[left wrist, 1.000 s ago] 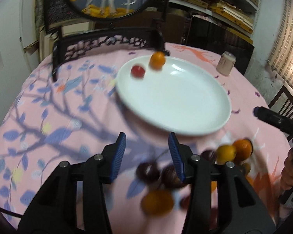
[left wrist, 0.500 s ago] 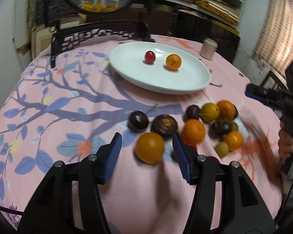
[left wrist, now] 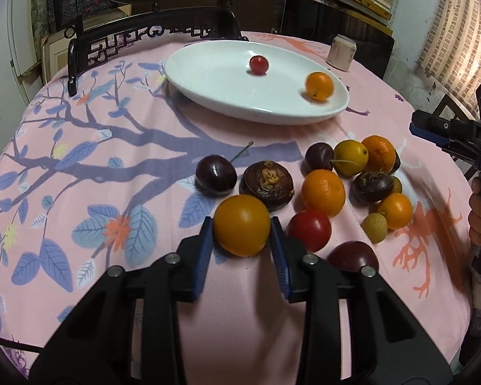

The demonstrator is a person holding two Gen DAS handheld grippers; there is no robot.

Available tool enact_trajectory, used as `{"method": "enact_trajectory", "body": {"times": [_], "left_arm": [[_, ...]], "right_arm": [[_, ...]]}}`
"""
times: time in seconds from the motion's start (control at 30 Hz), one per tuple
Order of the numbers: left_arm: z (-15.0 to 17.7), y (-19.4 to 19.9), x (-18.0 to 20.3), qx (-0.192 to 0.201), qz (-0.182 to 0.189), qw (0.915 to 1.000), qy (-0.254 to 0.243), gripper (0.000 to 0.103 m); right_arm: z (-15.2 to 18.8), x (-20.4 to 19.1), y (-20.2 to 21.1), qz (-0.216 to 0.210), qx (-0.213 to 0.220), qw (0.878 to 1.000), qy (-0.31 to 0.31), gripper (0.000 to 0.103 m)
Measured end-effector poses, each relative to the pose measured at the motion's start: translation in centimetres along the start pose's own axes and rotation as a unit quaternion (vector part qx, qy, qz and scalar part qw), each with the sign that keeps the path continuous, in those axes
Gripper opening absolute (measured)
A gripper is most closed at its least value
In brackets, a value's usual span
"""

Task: Organize fruits
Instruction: 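Carry an orange to the plate with the left tool while the right tool carries a mangosteen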

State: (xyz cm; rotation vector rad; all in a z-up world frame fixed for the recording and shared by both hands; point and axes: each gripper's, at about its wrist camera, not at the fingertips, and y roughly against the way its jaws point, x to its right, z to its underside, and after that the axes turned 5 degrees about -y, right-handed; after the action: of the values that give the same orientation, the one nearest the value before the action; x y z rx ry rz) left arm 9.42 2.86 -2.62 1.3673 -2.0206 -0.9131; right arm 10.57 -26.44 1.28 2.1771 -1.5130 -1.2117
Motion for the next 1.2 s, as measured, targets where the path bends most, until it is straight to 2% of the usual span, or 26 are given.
{"method": "enact_trajectory", "body": {"times": [0.27,0.43,0.57,0.77,0.93,1.07,1.2], "left_arm": [[-0.2,0.7,-1.1,0.015,-0.009,0.9996,0.024,0.035],[-0.1,0.5,-1.0,0.010,-0.010,0.9997,0.022,0.035],[-0.2,0.2,-1.0,0.005,-0.014,0.9997,0.021,0.035],[-0.1,0.2,-1.0,0.003,-0.017,0.9996,0.021,0.035],[-0.1,0.2,-0.9,0.002,-0.020,0.9996,0.017,0.035],[-0.1,0.1,-0.8,0.002,-0.022,0.9996,0.015,0.035],[-0.1,0.0,-0.7,0.001,-0.023,0.9996,0.014,0.035]], "right_arm": [[1.7,1.0,-0.5,0.044,-0.041,0.998,0.031,0.048],[3.2,-0.2,-2.3,0.064,-0.075,0.992,0.077,0.048],[3.4,-0.6,-2.7,0.081,-0.058,0.991,0.094,0.048],[2.5,0.4,-1.9,0.097,-0.035,0.992,0.073,0.048],[2.8,0.1,-2.5,0.095,-0.050,0.991,0.085,0.048],[2.8,-0.6,-3.5,0.120,-0.042,0.986,0.105,0.047],[2.2,-0.2,-4.4,0.115,-0.048,0.988,0.092,0.038]]}}
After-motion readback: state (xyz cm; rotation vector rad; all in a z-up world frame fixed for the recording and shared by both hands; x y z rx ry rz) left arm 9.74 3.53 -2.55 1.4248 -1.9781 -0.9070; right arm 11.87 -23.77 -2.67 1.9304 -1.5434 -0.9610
